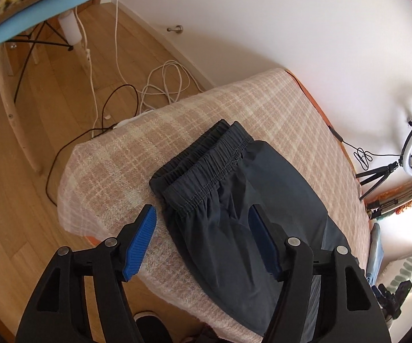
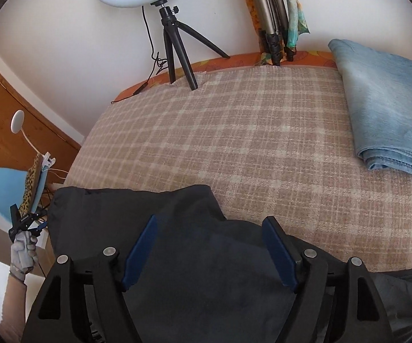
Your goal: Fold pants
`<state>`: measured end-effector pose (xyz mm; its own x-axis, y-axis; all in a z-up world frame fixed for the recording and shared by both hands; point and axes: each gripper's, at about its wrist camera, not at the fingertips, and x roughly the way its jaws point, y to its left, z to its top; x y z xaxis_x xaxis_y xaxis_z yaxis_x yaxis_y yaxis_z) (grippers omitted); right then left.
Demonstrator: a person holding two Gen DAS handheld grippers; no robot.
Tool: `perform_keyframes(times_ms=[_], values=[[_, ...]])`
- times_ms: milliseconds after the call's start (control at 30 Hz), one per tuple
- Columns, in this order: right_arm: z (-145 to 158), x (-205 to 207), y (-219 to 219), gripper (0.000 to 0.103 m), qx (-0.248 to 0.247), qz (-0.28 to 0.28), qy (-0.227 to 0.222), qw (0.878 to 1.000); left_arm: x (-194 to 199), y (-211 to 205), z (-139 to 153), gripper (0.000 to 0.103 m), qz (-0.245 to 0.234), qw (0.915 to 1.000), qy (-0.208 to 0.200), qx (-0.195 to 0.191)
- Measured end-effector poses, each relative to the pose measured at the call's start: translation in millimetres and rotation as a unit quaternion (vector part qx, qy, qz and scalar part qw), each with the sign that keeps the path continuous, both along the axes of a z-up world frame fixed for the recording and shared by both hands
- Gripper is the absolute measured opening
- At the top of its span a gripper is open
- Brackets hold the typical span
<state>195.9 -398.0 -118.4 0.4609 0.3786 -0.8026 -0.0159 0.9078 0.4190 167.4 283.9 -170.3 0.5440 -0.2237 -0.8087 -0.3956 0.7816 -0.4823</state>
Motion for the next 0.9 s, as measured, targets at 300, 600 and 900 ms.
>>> perform_keyframes(times_ms=[300, 600, 900], values=[[-37, 47, 12, 0.081, 0.036, 0.038, 0.069, 0.996, 12, -13, -8, 0.059, 0.015, 0.9989, -0.006, 0.045], [-55, 61, 41, 0.007, 0.009, 0.063, 0.092, 0.994, 14, -20, -11, 0.019, 0.020, 0.9930, -0.005, 0.116], [-8, 52, 72, 0.000, -0.151, 0.095, -0.025, 0.984, 12, -24, -11, 0.015, 0.032, 0.9880, -0.018, 0.150]])
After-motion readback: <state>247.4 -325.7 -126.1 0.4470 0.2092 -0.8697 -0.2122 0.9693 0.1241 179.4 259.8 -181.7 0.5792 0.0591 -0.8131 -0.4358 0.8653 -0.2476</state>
